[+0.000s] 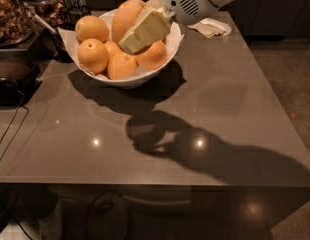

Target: Pick orange from white bowl

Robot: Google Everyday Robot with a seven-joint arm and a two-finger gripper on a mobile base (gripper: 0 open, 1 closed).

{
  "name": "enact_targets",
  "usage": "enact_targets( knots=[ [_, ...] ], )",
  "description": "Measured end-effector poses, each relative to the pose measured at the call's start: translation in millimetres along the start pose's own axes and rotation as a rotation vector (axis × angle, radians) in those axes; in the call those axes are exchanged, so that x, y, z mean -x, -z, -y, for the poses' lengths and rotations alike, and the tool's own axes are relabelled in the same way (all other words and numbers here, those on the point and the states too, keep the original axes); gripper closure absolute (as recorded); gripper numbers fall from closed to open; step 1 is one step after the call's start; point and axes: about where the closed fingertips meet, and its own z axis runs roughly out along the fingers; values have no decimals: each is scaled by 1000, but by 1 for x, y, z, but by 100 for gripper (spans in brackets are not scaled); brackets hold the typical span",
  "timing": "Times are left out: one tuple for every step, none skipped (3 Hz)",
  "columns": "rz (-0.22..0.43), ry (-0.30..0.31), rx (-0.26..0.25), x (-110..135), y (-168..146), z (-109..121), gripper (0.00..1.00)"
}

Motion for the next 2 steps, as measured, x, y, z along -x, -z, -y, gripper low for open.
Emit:
enact_targets(
  knots=[
    [0, -37, -37, -13, 10, -6, 100],
    [-1, -38, -37, -14, 10, -6, 100]
  ],
)
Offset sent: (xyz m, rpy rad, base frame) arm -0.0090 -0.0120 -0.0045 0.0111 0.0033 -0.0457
